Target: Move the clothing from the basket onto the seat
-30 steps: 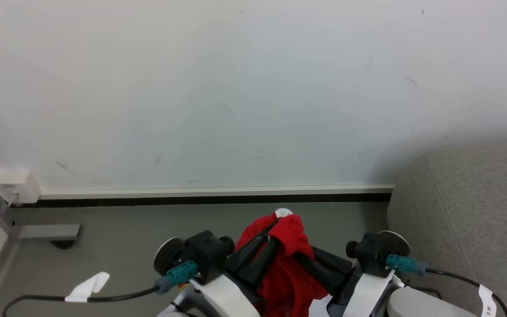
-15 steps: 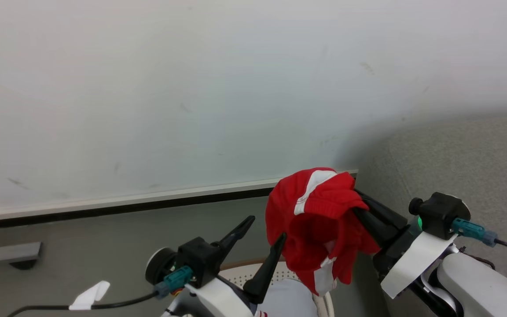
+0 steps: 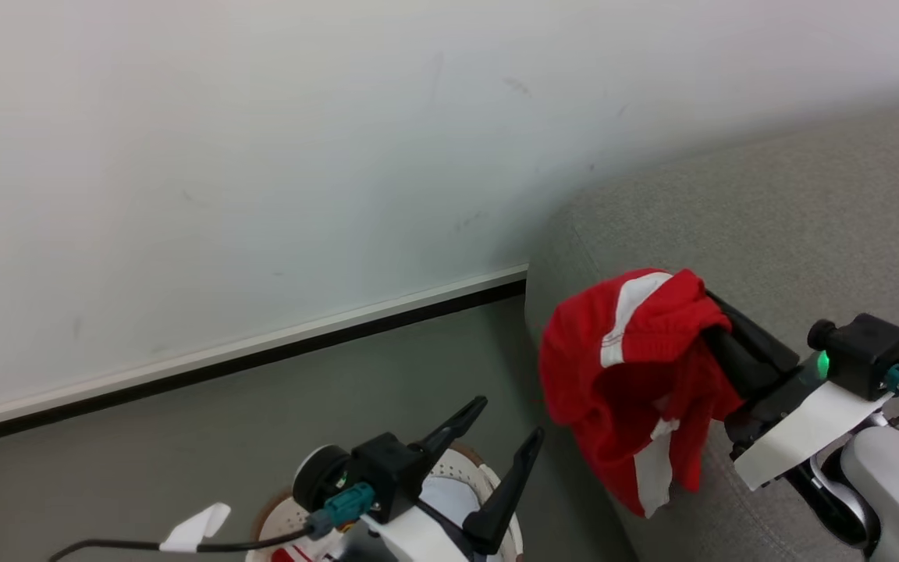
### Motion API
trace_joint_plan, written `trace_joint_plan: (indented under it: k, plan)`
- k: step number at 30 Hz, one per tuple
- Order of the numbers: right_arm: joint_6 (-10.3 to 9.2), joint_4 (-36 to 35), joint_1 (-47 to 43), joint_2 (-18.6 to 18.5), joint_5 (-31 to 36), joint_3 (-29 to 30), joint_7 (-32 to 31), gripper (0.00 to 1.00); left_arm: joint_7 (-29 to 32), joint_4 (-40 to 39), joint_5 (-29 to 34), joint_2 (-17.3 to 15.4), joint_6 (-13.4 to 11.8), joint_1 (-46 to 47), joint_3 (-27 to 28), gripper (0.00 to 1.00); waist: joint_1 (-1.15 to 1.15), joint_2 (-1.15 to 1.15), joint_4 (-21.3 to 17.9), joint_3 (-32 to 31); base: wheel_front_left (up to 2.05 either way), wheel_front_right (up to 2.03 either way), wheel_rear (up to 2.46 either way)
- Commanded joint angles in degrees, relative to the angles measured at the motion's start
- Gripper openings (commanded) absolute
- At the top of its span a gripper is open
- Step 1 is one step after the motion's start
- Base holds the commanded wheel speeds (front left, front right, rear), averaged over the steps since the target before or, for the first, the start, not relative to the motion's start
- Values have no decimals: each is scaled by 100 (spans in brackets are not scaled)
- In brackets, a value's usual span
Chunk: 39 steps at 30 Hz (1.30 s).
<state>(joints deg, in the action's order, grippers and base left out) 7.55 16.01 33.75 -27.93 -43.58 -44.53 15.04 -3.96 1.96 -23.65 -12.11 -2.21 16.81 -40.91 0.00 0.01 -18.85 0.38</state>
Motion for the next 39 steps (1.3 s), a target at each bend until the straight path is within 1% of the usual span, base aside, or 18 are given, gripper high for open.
trace_joint_plan:
  k: [1, 4, 6, 9, 15, 19, 23, 27, 31, 39]
  plan:
    - [-12, 23, -45, -28, 66, 133, 20, 0, -19, 27, 72, -19, 7, 58, 10, 100, 0, -1, -97, 108, 0, 0, 0]
    - [-12, 178, -16, 21, 186, 389, 20, 0, -16, 31, 63, -29, 10, 123, -9, 100, 0, -1, -109, 248, 0, 0, 0]
    - [-12, 301, 138, 72, 284, 681, 18, 0, 21, -20, 112, -53, 24, 241, -13, 100, 0, -1, -66, 492, 0, 0, 0]
    - [-12, 603, 497, 206, 532, 1238, 14, 0, 73, -83, 182, -101, 81, 431, -12, 100, 0, -1, 67, 924, 0, 0, 0]
    - [-12, 1336, 1578, 377, 1170, 2641, -48, 0, 137, -226, 299, -118, 239, 937, -20, 100, 0, -1, 564, 1831, 0, 0, 0]
    - [-12, 1852, 2593, 266, 1732, 3555, -163, 0, 143, -354, 415, -129, 317, 1309, 7, 100, 0, -1, 906, 2445, 0, 0, 0]
    - [-12, 2411, 3603, -9, 2375, 4542, -214, 0, 37, -447, 485, -79, 356, 1634, 34, 100, 0, -1, 1219, 2893, 0, 0, 0]
    - [-12, 2849, 4246, -210, 3175, 5420, -236, 0, -45, -493, 590, -43, 368, 1862, 41, 100, 0, -1, 1412, 3220, 0, 0, 0]
    - [-12, 3272, 4344, -238, 4025, 6055, -408, 0, -102, -535, 631, -20, 374, 2012, 48, 100, 0, -1, 1506, 3474, 0, 0, 0]
    - [-13, 4059, 3590, 174, 5147, 7706, -335, 0, -117, -463, 609, -50, 288, 1982, 57, 100, 0, -1, 1546, 3642, 0, 0, 0]
